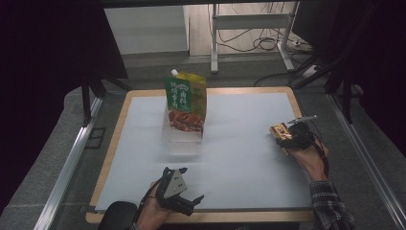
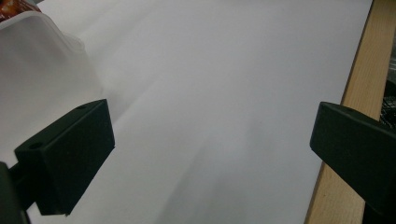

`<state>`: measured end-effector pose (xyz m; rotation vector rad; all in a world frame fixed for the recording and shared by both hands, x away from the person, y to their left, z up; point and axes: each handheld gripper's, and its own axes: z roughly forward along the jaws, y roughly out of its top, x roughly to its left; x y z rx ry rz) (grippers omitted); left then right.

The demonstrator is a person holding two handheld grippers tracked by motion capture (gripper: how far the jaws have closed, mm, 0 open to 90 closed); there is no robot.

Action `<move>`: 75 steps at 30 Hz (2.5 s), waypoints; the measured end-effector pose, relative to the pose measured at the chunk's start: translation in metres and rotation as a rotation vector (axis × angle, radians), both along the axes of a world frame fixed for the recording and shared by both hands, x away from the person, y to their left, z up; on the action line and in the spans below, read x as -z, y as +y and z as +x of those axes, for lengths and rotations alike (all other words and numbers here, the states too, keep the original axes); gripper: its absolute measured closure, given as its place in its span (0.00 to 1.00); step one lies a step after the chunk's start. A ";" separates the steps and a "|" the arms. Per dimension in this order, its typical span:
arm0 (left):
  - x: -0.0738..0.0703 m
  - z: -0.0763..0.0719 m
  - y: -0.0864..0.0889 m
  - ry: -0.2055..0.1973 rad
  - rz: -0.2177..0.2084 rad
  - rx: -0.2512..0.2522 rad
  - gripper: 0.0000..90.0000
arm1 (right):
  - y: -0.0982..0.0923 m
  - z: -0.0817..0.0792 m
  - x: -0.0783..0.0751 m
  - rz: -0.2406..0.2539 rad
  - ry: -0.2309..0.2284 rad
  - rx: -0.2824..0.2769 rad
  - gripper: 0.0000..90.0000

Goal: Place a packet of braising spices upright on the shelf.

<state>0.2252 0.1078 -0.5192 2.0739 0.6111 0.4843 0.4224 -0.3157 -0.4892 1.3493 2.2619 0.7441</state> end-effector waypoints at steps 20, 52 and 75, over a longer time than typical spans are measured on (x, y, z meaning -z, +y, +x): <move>0.000 0.000 0.000 -0.005 -0.003 -0.002 0.00 | 0.057 -0.047 -0.009 0.017 -0.030 -0.237 0.35; 0.002 0.000 -0.003 -0.007 0.018 0.006 0.00 | 0.100 -0.054 0.009 -0.063 0.101 -0.397 0.28; 0.002 0.000 -0.004 -0.009 0.026 0.016 0.00 | 0.133 -0.026 0.000 -0.236 0.319 -0.415 0.29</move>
